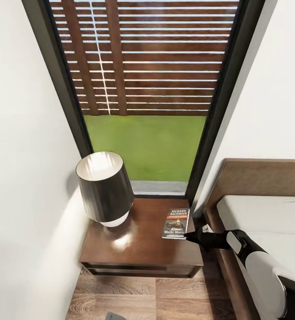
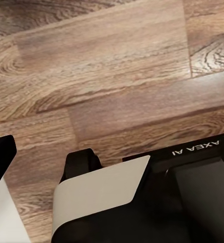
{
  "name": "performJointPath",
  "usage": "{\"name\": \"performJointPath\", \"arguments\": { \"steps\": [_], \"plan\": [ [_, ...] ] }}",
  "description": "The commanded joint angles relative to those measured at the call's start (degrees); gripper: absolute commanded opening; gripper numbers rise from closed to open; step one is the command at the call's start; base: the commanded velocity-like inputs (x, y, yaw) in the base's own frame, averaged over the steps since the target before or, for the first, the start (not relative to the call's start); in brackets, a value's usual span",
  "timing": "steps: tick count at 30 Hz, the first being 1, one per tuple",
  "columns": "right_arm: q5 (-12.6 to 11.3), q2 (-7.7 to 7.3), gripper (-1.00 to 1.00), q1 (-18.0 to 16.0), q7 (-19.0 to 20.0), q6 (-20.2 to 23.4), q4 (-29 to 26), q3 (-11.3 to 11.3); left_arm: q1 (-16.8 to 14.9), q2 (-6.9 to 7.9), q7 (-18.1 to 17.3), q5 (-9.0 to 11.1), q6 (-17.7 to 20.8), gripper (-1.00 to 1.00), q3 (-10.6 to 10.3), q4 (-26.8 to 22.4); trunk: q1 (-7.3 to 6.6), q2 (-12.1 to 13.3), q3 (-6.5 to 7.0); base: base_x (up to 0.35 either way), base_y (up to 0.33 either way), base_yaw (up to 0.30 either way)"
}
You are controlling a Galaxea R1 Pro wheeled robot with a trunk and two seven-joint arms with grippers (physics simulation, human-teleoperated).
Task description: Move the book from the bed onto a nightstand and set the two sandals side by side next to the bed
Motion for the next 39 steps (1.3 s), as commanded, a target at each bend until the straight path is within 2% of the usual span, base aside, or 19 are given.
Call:
{"name": "performJointPath", "arguments": {
  "steps": [1,10,19,34,39],
  "plan": [
    [-0.6,-0.01,-1.0,0.0,-0.2,0.4,0.0,0.0,0.0,0.03,0.3,0.6,0.3,1.0,-0.5,-0.1,0.0,0.0,-0.04,0.0,0.0,0.0],
    [-0.6,0.0,-1.0,0.0,-0.2,0.4,0.0,0.0,0.0,0.03,0.2,0.6,0.3,1.0,-0.5,-0.1,0.0,0.0,-0.04,0.0,0.0,0.0],
    [-0.6,0.05,-1.0,0.0,-0.3,0.4,0.0,0.0,0.0,0.03,0.3,0.6,0.3,1.0,-0.5,-0.1,1.97,-3.6,-1.66,0.0,0.0,0.0],
    [-0.6,0.03,-1.0,0.0,-0.3,0.4,0.0,0.0,0.0,0.03,0.2,0.6,0.3,1.0,-0.5,-0.1,1.97,-3.6,-1.66,0.0,0.0,0.0],
    [-0.6,0.0,-1.0,0.0,-0.2,0.4,0.0,0.0,0.0,0.03,0.2,0.6,0.3,1.0,-0.5,-0.1,3.07,-5.6,-2.56,0.0,0.0,0.0]
  ]
}}
